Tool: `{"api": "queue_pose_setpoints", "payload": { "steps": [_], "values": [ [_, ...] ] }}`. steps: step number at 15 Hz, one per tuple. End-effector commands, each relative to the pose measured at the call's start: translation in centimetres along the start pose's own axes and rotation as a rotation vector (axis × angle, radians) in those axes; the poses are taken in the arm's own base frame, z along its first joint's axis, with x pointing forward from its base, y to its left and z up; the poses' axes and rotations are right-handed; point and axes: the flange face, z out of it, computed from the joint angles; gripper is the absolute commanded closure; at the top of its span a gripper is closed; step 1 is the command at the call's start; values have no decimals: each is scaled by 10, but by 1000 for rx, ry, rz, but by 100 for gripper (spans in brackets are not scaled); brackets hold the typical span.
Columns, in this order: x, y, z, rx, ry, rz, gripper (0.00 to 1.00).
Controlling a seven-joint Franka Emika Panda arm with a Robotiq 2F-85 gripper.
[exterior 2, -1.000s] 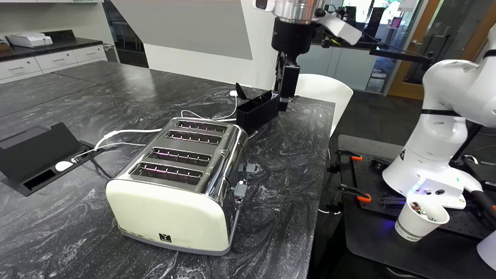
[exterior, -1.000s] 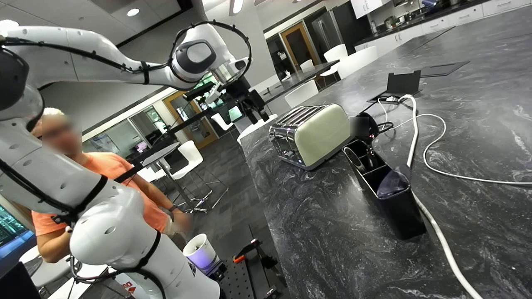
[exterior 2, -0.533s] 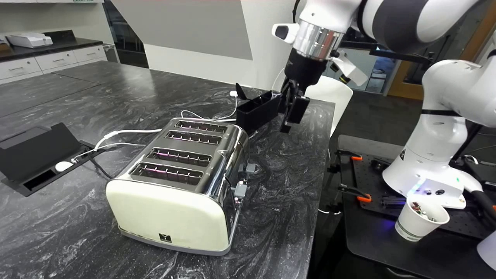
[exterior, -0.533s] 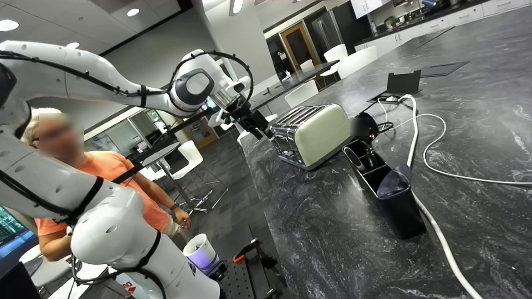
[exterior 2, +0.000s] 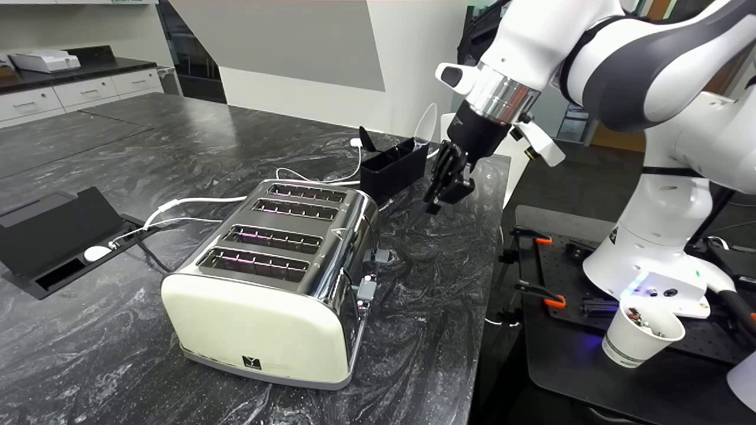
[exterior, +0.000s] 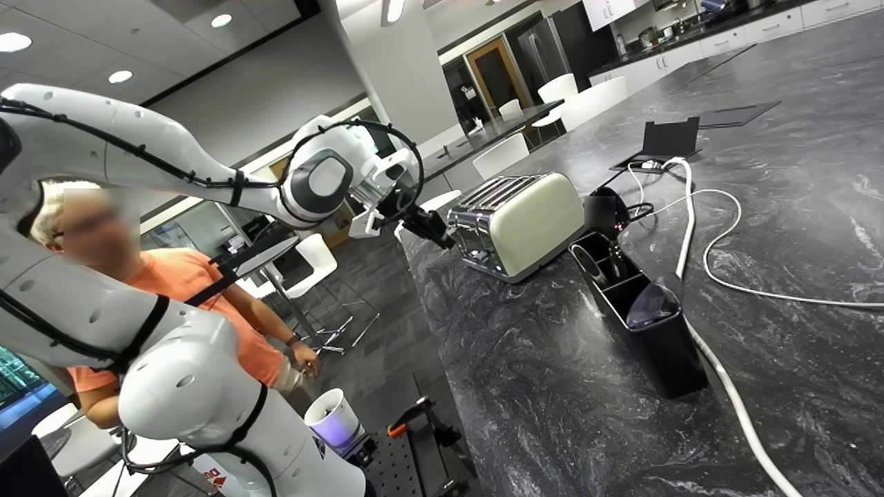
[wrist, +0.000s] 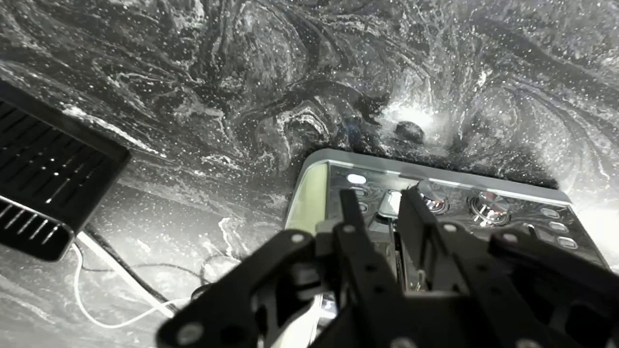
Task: Press the button on the right side of the toaster
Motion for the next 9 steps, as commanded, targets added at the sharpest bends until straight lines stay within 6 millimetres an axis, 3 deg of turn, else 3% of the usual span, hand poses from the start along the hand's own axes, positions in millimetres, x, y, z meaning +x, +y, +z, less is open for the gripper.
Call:
{"api": "queue_pose_setpoints", "payload": {
  "steps": [1, 9],
  "values": [
    [-13, -8, 7, -14, 55, 12, 99],
    [-14, -26, 28, -67, 99, 46, 100]
  ]
}}
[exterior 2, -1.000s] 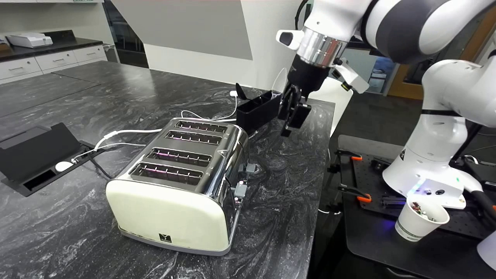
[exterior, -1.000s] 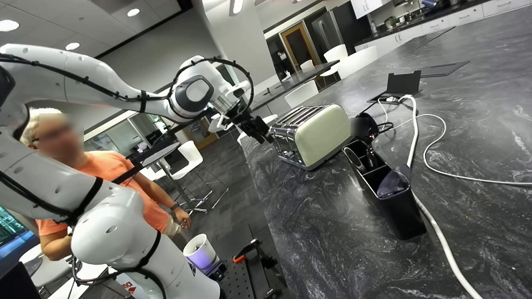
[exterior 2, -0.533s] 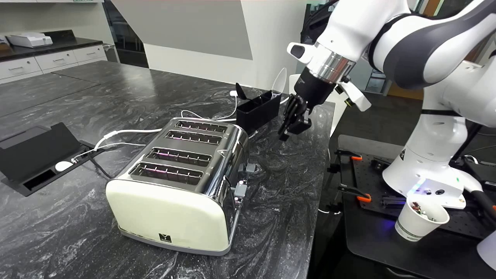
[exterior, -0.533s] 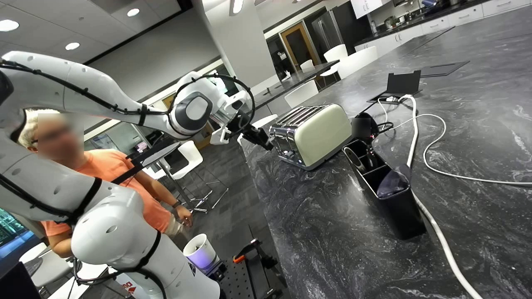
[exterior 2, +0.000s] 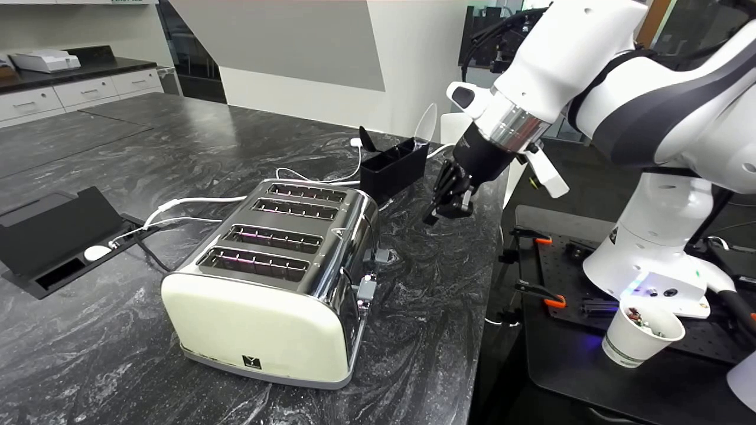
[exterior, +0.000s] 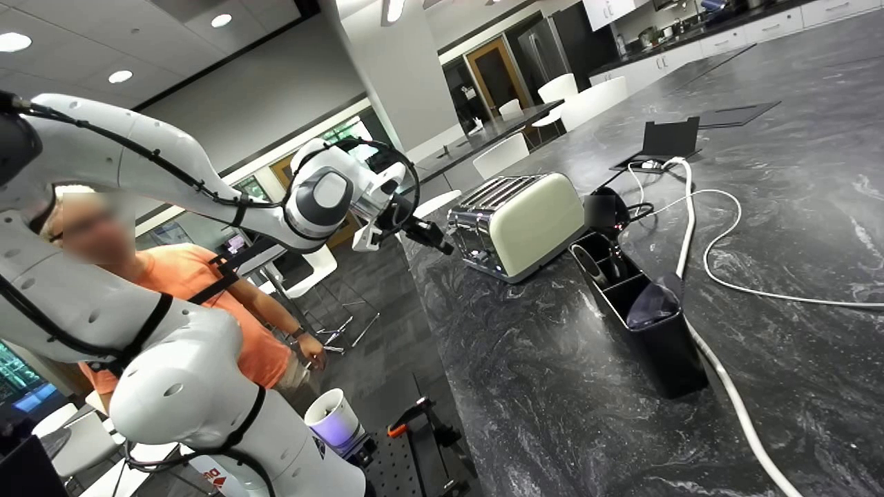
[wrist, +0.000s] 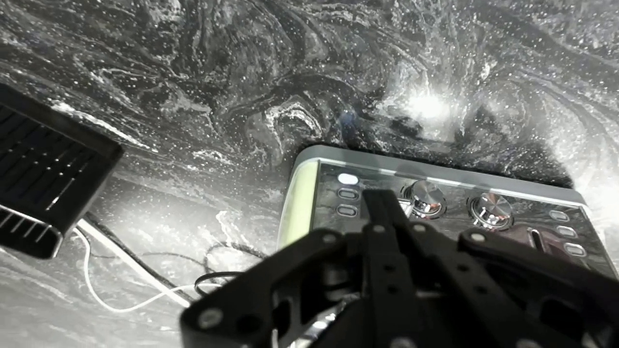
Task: Press the button on the right side of the toaster
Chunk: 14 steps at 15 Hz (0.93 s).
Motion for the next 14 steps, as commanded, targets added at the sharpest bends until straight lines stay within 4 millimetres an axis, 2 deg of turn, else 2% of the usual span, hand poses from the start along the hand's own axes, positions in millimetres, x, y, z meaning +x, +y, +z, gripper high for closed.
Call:
{"api": "queue_pose_setpoints", "payload": {
  "steps": [1, 9, 14],
  "values": [
    [0, 1, 14, -11, 32, 33, 100],
    [2, 11, 46, -6, 6, 35, 100],
    [8, 10, 63, 13, -25, 12, 100]
  ]
}}
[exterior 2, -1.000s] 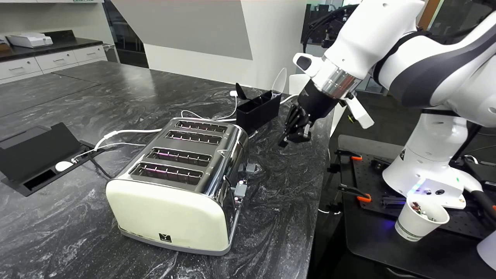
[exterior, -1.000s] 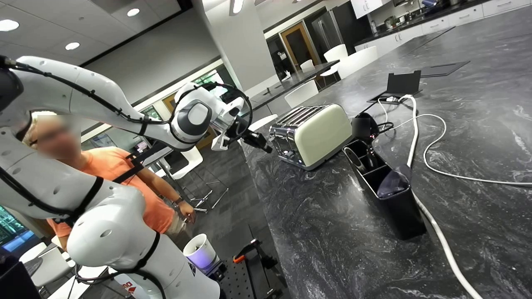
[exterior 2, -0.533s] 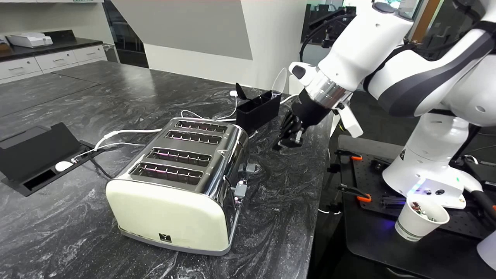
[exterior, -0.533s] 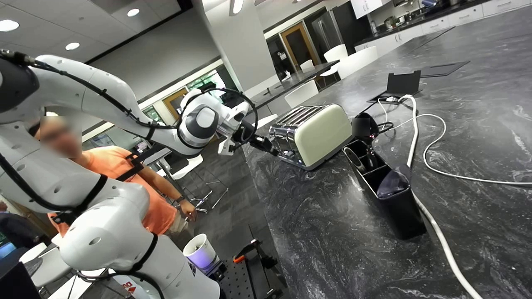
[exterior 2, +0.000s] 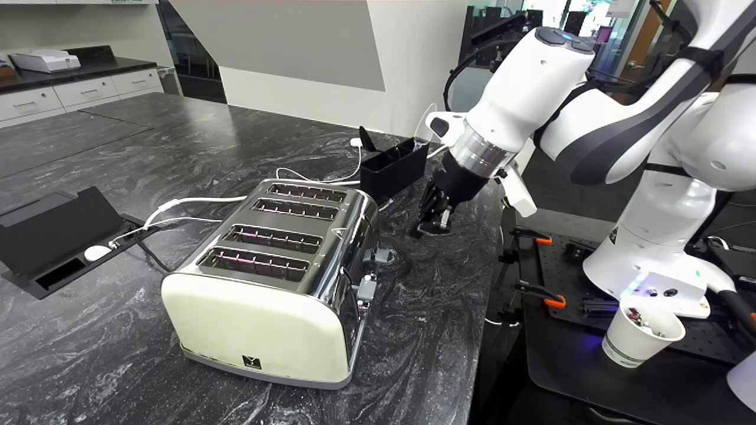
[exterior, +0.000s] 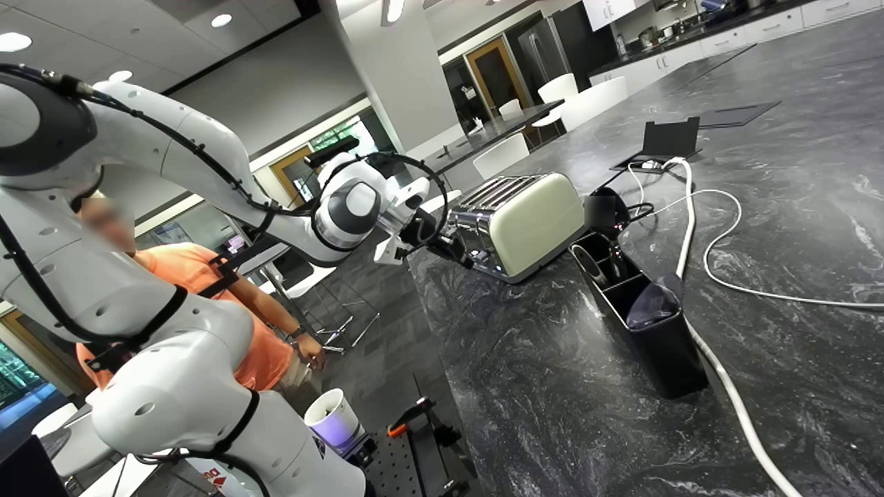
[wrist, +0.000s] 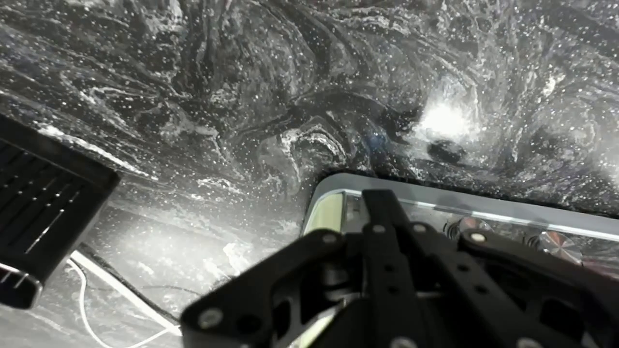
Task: Press the button on the right side of the toaster
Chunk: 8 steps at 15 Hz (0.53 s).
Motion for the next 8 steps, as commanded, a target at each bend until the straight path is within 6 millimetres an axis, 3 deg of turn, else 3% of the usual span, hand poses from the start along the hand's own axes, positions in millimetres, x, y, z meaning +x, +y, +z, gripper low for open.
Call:
{"api": "queue_pose_setpoints", "payload": {
  "steps": [1, 8],
  "values": [
    [10, -3, 13, 31, 0, -3, 100],
    [18, -5, 35, 54, -43, -6, 100]
  ]
}}
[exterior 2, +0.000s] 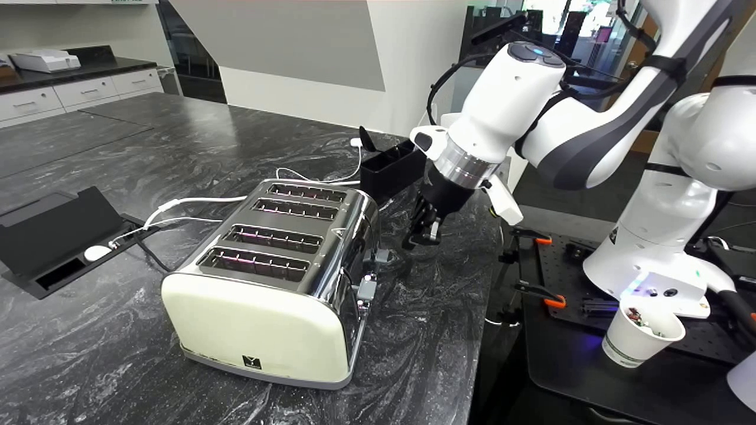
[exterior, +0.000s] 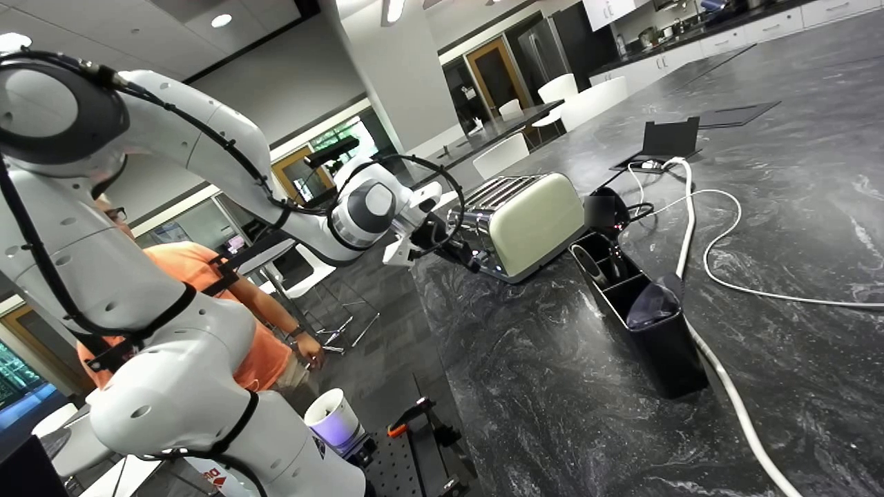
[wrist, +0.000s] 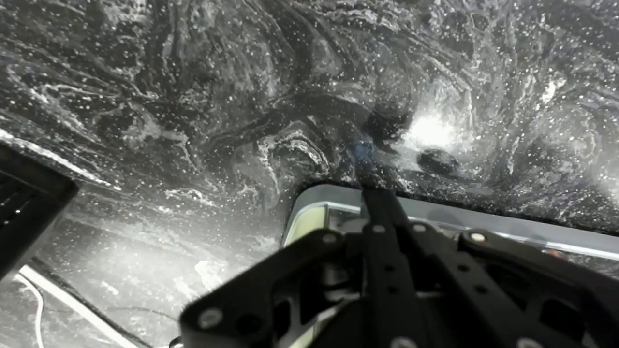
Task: Press the button on the right side of the toaster
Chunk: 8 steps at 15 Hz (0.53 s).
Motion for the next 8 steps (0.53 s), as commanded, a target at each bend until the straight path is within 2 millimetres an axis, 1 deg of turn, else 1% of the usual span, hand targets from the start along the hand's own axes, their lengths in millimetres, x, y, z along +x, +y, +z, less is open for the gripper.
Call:
{"api": "queue_pose_setpoints", "payload": {
  "steps": [1, 3, 6, 8],
  "values": [
    [1, 0, 3, 5, -4, 3, 99],
    [3, -1, 8, 15, -12, 5, 99],
    [5, -1, 9, 20, -15, 8, 100],
    [9, 3, 2, 7, 19, 8, 100]
  ]
}}
